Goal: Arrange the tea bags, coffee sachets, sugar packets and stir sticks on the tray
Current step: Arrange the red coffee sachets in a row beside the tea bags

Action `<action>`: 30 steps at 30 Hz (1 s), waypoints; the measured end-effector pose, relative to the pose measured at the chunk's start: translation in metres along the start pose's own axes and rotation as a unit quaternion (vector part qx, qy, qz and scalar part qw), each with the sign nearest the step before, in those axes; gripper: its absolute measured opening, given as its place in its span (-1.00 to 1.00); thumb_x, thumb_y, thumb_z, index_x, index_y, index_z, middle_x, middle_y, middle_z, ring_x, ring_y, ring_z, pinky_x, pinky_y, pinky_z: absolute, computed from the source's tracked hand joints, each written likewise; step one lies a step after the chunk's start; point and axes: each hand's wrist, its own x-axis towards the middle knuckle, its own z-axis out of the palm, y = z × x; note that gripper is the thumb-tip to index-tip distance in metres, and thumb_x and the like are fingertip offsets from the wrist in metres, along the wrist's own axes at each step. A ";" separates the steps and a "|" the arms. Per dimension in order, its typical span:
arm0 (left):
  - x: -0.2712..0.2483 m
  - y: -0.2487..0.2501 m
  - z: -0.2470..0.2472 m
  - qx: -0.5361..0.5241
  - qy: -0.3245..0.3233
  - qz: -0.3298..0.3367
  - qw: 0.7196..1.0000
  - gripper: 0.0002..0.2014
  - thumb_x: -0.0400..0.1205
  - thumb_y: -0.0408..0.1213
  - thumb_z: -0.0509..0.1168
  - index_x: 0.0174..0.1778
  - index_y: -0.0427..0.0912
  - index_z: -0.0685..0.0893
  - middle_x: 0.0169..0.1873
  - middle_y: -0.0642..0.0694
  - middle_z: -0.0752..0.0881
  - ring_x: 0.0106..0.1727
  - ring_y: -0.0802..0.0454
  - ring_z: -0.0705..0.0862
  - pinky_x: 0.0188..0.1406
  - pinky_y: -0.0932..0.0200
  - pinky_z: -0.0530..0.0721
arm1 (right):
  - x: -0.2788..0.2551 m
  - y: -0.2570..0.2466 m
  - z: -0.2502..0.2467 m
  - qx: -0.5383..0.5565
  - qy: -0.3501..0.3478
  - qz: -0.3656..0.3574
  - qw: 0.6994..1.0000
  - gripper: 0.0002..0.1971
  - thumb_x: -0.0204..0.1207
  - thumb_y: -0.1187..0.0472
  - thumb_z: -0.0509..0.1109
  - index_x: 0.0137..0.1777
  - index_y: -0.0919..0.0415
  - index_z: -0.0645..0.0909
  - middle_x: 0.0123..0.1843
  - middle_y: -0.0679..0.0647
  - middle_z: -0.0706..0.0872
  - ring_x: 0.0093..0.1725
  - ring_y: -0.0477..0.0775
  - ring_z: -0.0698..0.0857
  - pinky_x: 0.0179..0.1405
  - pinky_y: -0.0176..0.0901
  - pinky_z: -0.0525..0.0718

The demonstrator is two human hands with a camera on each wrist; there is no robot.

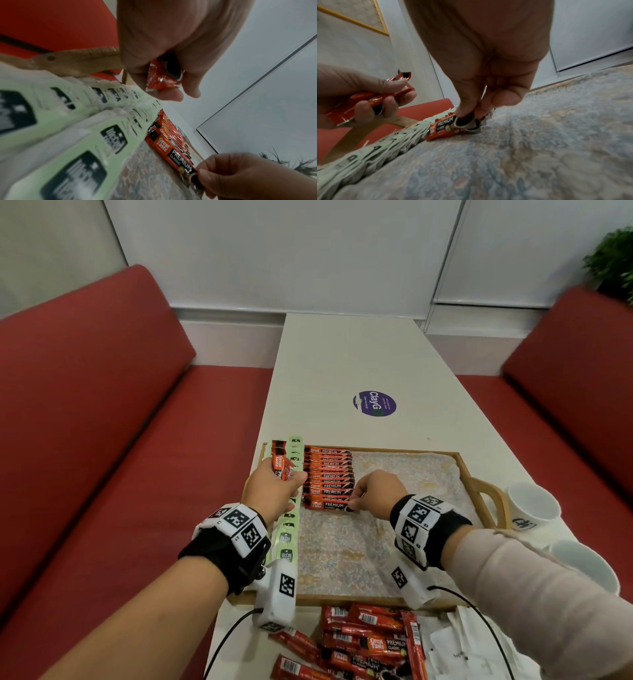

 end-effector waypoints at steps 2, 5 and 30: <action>0.001 -0.001 0.000 -0.008 -0.003 -0.004 1.000 -0.84 0.56 -0.20 0.44 -0.09 -0.02 0.56 -0.23 -0.02 0.69 -0.29 0.07 0.67 -0.42 0.18 0.63 | 0.002 -0.002 0.003 -0.014 -0.001 0.005 1.000 -0.89 0.40 0.19 0.57 -0.12 0.20 0.78 -0.15 0.04 0.76 -0.14 -0.04 0.66 -0.21 -0.27 0.50; 0.002 -0.001 0.000 -0.025 -0.009 -0.021 0.999 -0.80 0.55 -0.13 0.44 -0.03 -0.06 0.57 -0.21 -0.04 0.70 -0.30 0.06 0.67 -0.39 0.17 0.64 | 0.005 -0.005 0.006 -0.042 0.001 0.012 0.999 -0.85 0.41 0.16 0.57 -0.10 0.23 0.77 -0.05 0.09 0.80 -0.11 0.01 0.69 -0.18 -0.24 0.54; -0.036 0.020 0.005 0.064 -0.186 0.009 0.980 -0.84 0.62 -0.29 0.35 0.07 -0.17 0.55 -0.37 -0.01 0.59 -0.46 0.16 0.52 -0.60 0.38 0.45 | -0.027 -0.043 -0.004 0.156 0.032 -0.141 0.977 -0.87 0.55 0.09 0.40 -0.12 0.14 0.59 -0.32 -0.07 0.59 -0.33 -0.08 0.55 -0.31 -0.16 0.53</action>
